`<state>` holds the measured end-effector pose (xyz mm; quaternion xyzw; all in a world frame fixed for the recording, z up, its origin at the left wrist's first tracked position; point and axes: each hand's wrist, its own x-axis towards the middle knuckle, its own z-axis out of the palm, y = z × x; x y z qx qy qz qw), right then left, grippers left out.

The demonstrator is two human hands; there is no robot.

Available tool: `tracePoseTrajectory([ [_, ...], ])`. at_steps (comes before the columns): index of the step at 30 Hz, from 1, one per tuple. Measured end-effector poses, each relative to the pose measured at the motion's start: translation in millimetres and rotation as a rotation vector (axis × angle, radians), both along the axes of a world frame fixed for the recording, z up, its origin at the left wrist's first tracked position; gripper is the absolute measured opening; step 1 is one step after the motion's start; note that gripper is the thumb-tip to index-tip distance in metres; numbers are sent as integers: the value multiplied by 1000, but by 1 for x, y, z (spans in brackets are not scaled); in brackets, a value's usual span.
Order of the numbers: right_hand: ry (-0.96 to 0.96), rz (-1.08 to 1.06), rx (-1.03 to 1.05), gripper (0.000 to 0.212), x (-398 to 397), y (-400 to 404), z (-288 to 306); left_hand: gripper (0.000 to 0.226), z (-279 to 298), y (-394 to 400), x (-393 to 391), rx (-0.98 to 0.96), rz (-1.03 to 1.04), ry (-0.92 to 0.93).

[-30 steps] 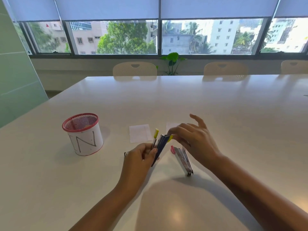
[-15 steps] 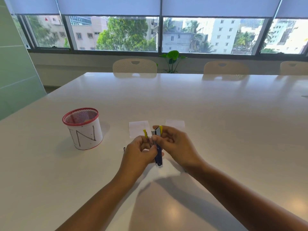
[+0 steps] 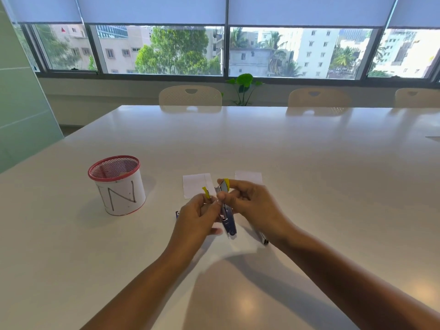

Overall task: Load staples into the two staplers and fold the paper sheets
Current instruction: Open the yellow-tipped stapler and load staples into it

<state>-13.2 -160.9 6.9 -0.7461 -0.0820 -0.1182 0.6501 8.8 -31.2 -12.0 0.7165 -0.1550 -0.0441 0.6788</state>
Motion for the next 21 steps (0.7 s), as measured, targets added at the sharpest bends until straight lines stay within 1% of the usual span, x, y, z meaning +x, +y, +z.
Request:
tracePoseTrajectory([
  [3, -31, 17, -7, 22, -1, 1, 1, 7, 0, 2, 2, 10, 2, -50],
  [5, -49, 16, -60, 21, -1, 0, 1, 1, 1, 3, 3, 8, 11, -78],
  [8, -51, -15, -166, 25, 0, -1, -2, 12, 2, 4, 2, -4, 40, -117],
  [12, -12, 23, -238, 33, 0, 0, -1, 10, 6, 5, 0, -54, 79, -148],
  [18, -44, 79, -285, 35, -1, 4, -5, 13, 2, 4, 0, -41, 123, -167],
  [21, -47, 77, -249, 32, 0, 7, -10, 11, 0, 4, 1, -49, 124, -149],
])
